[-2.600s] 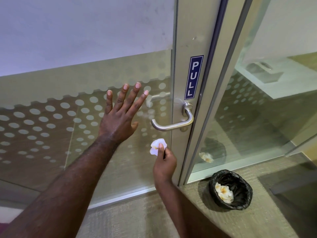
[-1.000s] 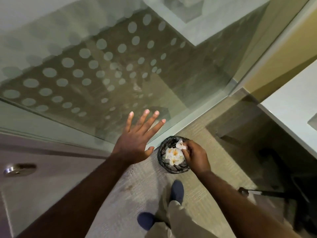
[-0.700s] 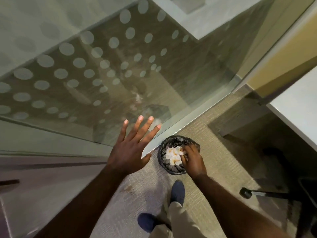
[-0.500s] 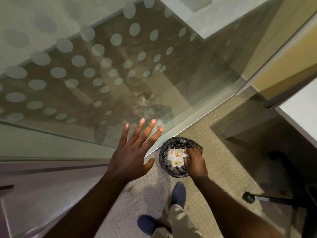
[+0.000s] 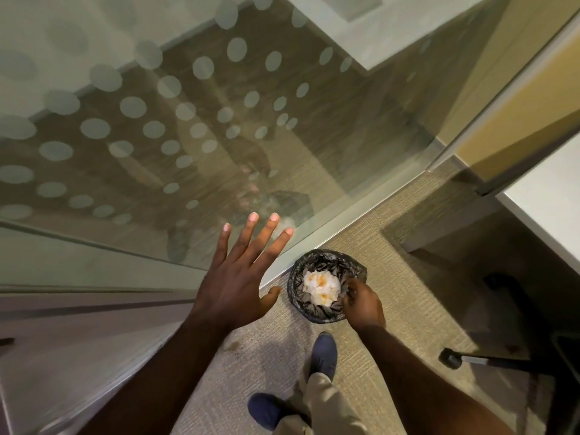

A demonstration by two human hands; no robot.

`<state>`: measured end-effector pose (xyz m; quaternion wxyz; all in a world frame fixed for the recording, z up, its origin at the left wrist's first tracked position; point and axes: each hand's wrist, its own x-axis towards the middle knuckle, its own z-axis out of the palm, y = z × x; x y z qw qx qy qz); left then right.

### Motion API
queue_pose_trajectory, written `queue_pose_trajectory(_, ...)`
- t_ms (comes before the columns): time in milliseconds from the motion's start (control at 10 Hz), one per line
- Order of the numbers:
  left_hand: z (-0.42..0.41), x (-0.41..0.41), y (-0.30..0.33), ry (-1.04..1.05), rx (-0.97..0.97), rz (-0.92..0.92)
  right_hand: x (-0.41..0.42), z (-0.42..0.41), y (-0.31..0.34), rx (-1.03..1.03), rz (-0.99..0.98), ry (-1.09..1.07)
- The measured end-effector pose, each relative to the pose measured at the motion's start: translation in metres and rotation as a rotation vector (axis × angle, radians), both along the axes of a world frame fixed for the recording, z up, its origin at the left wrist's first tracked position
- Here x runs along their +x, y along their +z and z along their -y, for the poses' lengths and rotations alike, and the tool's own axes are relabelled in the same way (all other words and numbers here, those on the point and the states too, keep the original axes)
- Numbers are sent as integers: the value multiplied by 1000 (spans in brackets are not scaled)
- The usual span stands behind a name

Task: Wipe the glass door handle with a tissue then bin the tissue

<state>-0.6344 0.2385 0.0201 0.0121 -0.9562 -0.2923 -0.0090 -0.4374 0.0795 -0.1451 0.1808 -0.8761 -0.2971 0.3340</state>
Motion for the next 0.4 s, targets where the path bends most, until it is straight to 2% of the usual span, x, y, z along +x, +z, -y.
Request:
queue_pose_trajectory(200, 2, 2, 1, 17, -11, -4, 9, 17, 10, 15, 64, 58)
queue_pose_trajectory(400, 25, -4, 14, 71, -119, 14, 11, 29, 40, 279, 80, 34)
